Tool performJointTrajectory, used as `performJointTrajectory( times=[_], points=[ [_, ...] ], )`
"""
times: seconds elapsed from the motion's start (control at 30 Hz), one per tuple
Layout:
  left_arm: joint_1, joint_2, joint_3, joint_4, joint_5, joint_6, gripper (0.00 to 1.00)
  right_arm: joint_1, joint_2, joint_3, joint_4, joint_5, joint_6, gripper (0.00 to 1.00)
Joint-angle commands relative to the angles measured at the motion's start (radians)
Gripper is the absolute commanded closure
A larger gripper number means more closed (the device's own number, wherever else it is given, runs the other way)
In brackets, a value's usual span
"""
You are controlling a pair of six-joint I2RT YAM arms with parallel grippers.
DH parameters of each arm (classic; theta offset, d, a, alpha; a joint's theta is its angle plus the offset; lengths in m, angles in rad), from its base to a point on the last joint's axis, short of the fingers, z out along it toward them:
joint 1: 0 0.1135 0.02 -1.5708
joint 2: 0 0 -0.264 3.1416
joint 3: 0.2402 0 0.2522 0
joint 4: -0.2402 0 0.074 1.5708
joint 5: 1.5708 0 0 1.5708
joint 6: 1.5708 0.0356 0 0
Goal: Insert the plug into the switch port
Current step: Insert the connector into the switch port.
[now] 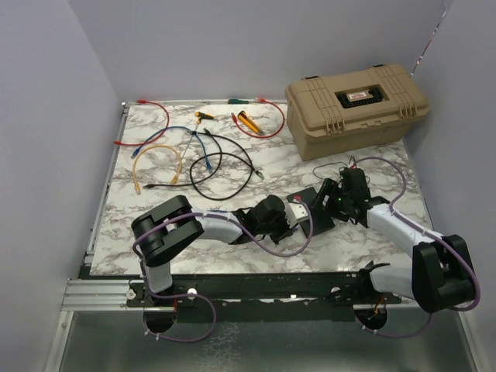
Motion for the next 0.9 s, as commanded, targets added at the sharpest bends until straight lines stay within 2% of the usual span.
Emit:
performJointTrajectory(
  times=[0.0,0.17,0.37,0.87],
  points=[
    [-0.037,-0.035,-0.029,-0.014,0.002,-0.055,1.0,0.0,-0.073,-0.02,-0.113,0.059,0.009,0.22],
    [-0.054,-0.046,-0.036,-0.007,-0.012,-0.087,1.0,0.0,-0.103,-0.058,-0.129,0.025,0.0,0.22],
    [-0.061,-0.017,-0.018,0.001,-0.016,-0.108,1.0,0.0,-0.109,-0.122,-0.053,-0.084,0.037,0.26],
    [-0.077,-0.011,-0.018,-0.001,-0.088,-0.136,1.0,0.0,-0.138,-0.147,-0.028,-0.119,0.032,0.29]
  ],
)
